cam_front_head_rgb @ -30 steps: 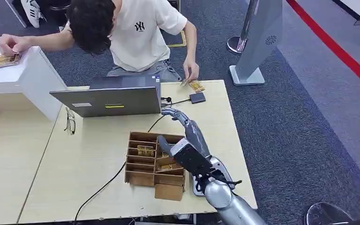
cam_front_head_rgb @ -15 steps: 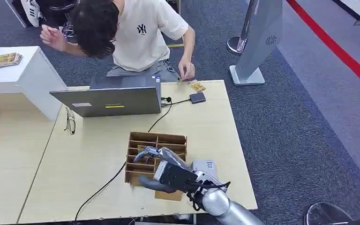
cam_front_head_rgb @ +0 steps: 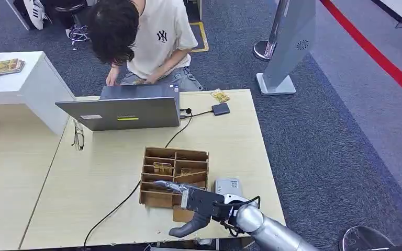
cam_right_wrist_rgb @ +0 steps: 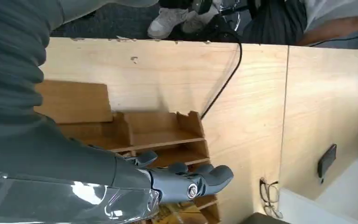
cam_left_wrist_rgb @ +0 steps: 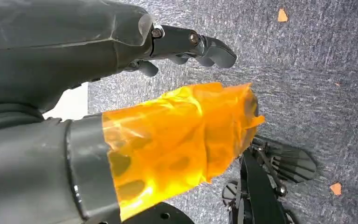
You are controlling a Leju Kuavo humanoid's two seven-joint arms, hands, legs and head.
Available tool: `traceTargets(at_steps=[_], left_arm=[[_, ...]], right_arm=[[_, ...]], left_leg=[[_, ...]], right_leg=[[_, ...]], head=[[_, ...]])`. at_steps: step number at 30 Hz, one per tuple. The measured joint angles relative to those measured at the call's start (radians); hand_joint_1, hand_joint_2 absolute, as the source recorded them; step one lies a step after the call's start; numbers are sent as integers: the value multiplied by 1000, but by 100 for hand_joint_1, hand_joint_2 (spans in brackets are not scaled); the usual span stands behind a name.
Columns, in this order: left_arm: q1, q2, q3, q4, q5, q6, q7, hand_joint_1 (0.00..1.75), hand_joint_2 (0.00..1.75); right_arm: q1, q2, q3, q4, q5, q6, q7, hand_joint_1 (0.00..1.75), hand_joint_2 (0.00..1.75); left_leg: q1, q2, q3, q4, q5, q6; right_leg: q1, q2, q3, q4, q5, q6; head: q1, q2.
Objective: Pass the card to the sensor for recognition and then transmit it.
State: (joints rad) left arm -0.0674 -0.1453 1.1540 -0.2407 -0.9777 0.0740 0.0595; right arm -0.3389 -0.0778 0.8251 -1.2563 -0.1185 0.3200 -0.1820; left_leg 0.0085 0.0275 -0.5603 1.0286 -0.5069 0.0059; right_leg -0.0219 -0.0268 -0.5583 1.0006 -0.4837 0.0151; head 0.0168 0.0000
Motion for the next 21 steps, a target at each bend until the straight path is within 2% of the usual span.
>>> traceTargets(at_steps=[17,18,19,21], left_arm=[[0,2,-1,8,-3,-7,0,0,0],[0,2,-1,8,-3,-8,0,0,0],[0,2,-1,8,-3,-8,0,0,0],[0,2,-1,8,-3,-8,0,0,0]], right_arm=[[-16,-71,3,51,-187,127,-21,3,175],[-17,-73,3,53,-193,130,-22,40,175],[-17,-75,3,56,-201,137,-23,51,175],[-18,-79,3,61,-208,142,-28,127,175]], left_leg=[[0,0,0,0,0,0],[0,0,0,0,0,0],[0,0,0,0,0,0],[0,0,0,0,0,0]], right_leg=[[0,0,0,0,0,0],[0,0,0,0,0,0],[0,0,0,0,0,0],[0,0,0,0,0,0]], head=[[0,0],[0,0],[0,0],[0,0]])
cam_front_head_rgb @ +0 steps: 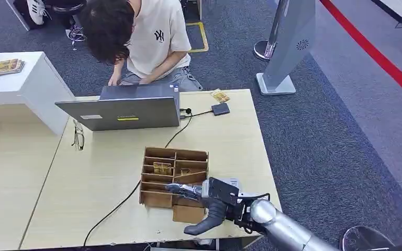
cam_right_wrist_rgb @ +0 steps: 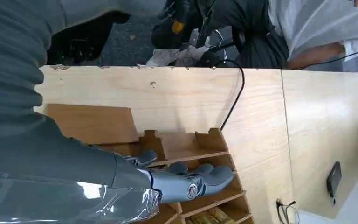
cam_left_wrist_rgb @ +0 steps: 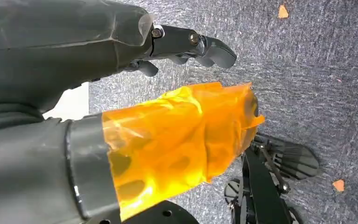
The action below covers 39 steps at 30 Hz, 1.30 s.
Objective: Pass the card to the sensor for recognition and then transmit it.
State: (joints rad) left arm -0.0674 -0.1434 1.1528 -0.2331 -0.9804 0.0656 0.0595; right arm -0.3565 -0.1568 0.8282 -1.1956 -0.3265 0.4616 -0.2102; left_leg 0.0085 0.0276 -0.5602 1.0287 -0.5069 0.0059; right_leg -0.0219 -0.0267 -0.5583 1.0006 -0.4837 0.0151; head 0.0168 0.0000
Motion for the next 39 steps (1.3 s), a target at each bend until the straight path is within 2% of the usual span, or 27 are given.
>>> traceTargets(at_steps=[1,3,6,12,17,18,19,20,22,23,24,26,31,32,34,39], left_arm=[[0,0,0,0,0,-1,0,0,0],[0,0,0,0,0,-1,0,0,0],[0,0,0,0,1,-2,0,0,0],[0,0,0,0,2,-4,0,0,0],[0,0,0,0,3,-5,0,0,0],[0,0,0,0,3,-6,0,0,0],[0,0,0,0,3,-7,0,0,0],[0,0,0,0,3,-8,0,0,0],[0,0,0,0,3,-10,0,0,0],[0,0,0,0,3,-11,0,0,0],[0,0,0,0,3,-11,0,0,0],[0,0,0,0,3,-11,0,0,0],[0,0,0,0,4,-13,0,0,0],[0,0,0,0,5,-14,0,0,0],[0,0,0,0,6,-14,0,0,0],[0,0,0,1,9,-14,0,0,0]], right_arm=[[0,-2,0,2,-6,1,-2,127,175],[-1,-5,0,6,-12,7,-4,108,175],[-3,-9,0,9,-12,16,-3,94,175],[-8,-11,5,17,-12,20,-3,94,175],[-15,-16,19,24,-12,31,-2,82,175],[-17,-17,23,26,-11,31,-2,45,175],[-19,-19,26,27,-10,31,-2,31,175],[-21,-19,29,30,-10,32,-2,31,175],[-27,-23,37,35,-6,35,-2,44,175],[-31,-26,44,38,-2,37,-2,44,175],[-33,-28,50,42,0,39,-2,54,175],[-39,-32,57,47,8,45,-3,56,175],[-53,-42,79,59,12,52,-4,91,175],[-56,-43,82,61,12,52,-4,91,175],[-63,-45,90,66,14,52,-4,124,175],[-75,-50,103,73,24,52,-6,129,175]], left_leg=[[0,0,0,0,0,0],[0,0,0,0,0,0],[0,0,0,0,0,0],[0,0,0,0,0,0],[0,0,0,0,0,0],[0,0,0,0,0,0],[0,0,0,0,0,0],[0,0,0,0,0,0],[0,0,0,0,0,0],[0,0,0,0,0,0],[0,0,0,0,0,0],[0,0,0,0,0,0],[0,0,0,0,0,0],[0,0,0,0,0,0],[0,0,0,0,0,0],[0,0,0,0,0,0]], right_leg=[[0,0,0,0,0,0],[0,0,0,0,0,0],[0,0,0,0,0,0],[0,0,0,0,0,0],[0,0,0,0,0,0],[0,0,0,0,0,0],[0,0,0,0,0,0],[0,0,0,0,0,0],[0,0,0,0,0,0],[0,0,0,0,0,0],[0,0,0,0,0,0],[0,0,0,0,0,0],[0,0,0,0,0,0],[0,0,0,0,0,0],[0,0,0,0,0,0],[0,0,0,0,0,0]], head=[[0,0],[0,0],[0,0],[0,0],[0,0],[0,0],[0,0],[0,0],[0,0],[0,0],[0,0],[0,0],[0,0],[0,0],[0,0],[0,0]])
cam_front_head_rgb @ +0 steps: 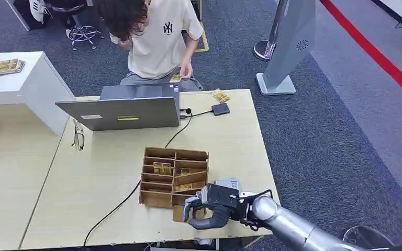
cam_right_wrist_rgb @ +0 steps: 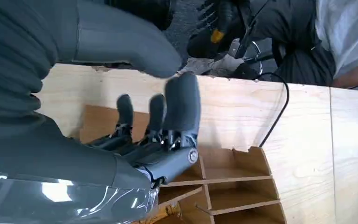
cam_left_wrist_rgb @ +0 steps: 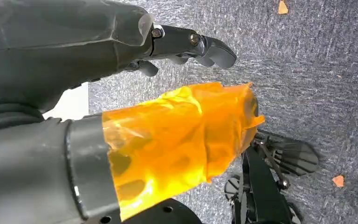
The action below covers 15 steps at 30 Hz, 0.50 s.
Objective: Pass the card to the sensor for recognition and then transmit it.
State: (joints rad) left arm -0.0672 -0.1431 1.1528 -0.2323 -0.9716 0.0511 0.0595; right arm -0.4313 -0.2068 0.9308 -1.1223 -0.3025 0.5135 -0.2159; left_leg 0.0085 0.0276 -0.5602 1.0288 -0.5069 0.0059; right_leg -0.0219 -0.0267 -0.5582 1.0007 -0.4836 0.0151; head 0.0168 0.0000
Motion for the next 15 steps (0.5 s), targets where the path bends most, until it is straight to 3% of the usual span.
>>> traceTargets(at_steps=[15], left_arm=[[0,5,0,5,8,-3,0,0,0]], right_arm=[[-6,0,8,8,4,-52,-2,131,175]], left_leg=[[0,0,0,0,0,0]], right_leg=[[0,0,0,0,0,0]], head=[[0,0]])
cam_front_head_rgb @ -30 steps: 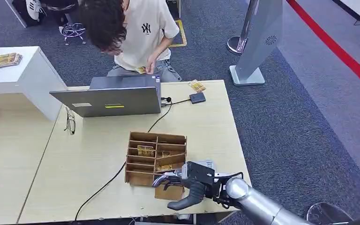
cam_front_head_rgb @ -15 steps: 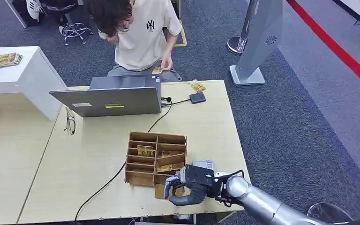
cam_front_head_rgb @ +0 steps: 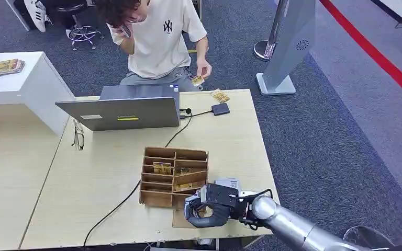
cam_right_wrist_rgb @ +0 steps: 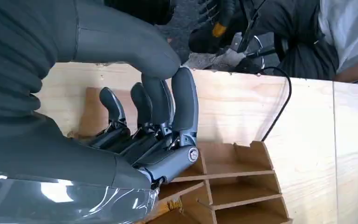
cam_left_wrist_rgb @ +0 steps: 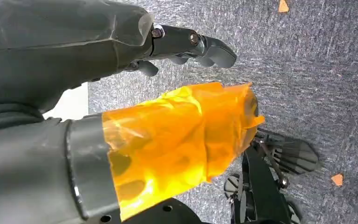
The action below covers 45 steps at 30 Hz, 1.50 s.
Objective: Pass the card to the sensor for recognition and then transmit it.
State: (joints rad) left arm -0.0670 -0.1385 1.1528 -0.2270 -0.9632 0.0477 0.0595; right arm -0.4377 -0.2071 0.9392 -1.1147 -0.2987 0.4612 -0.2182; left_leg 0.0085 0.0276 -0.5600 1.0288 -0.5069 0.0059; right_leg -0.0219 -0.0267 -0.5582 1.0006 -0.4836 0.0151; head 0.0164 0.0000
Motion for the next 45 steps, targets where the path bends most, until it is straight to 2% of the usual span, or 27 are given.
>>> traceTargets(at_steps=[7,16,19,22,23,27,30,33,34,35,36,38,41,45], left_arm=[[0,1,0,0,5,-2,0,0,0],[1,1,0,0,13,-2,0,0,0],[1,1,1,0,15,-2,0,0,0],[1,1,1,1,18,1,0,0,0],[1,0,1,1,19,1,0,0,0],[1,0,2,2,21,3,0,0,0],[1,-1,2,2,21,3,0,0,0],[1,-1,2,2,21,3,0,0,0],[1,-1,2,2,21,3,0,0,0],[2,-1,2,2,21,3,0,0,0],[2,-1,2,2,21,3,0,0,0],[1,-1,3,3,21,3,0,0,0],[2,-1,6,3,21,4,-1,0,0],[1,-1,6,3,18,4,-7,0,0]], right_arm=[[7,0,-17,0,-3,-52,8,136,175],[40,5,-64,-19,-3,-115,24,133,175],[51,10,-80,-27,3,-147,31,143,175],[64,17,-99,-38,21,-191,41,145,175],[69,19,-107,-42,25,-205,45,138,175],[87,26,-129,-59,38,-227,54,131,175],[98,27,-143,-73,45,-232,57,106,175],[104,27,-150,-82,53,-234,57,101,175],[108,27,-154,-86,55,-233,56,87,175],[112,27,-157,-92,55,-232,57,52,175],[114,27,-161,-96,56,-231,57,52,175],[116,27,-165,-103,56,-219,56,12,175],[121,26,-169,-119,54,-187,48,3,175],[124,15,-169,-150,37,-115,9,5,175]], left_leg=[[0,0,0,0,0,0],[0,0,0,0,0,0],[0,0,0,0,0,0],[0,0,0,0,0,0],[0,0,0,0,0,0],[0,0,0,0,0,0],[0,0,0,0,0,0],[0,0,0,0,0,0],[0,0,0,0,0,0],[0,0,0,0,0,0],[0,0,0,0,0,0],[0,0,0,0,0,0],[0,0,0,0,0,0],[0,0,0,0,0,0]], right_leg=[[0,0,0,0,0,0],[0,0,0,0,0,0],[0,0,0,0,0,0],[0,0,0,0,0,0],[0,0,0,0,0,0],[0,0,0,0,0,0],[0,0,0,0,0,0],[0,0,0,0,0,0],[0,0,0,0,0,0],[0,0,0,0,0,0],[0,0,0,0,0,0],[0,0,0,0,0,0],[0,0,0,0,0,0],[0,0,0,0,0,0]], head=[[0,0],[0,0],[0,0],[0,0],[0,0],[0,0],[0,0],[0,0],[0,0],[0,0],[0,0],[0,0],[0,0],[0,0]])
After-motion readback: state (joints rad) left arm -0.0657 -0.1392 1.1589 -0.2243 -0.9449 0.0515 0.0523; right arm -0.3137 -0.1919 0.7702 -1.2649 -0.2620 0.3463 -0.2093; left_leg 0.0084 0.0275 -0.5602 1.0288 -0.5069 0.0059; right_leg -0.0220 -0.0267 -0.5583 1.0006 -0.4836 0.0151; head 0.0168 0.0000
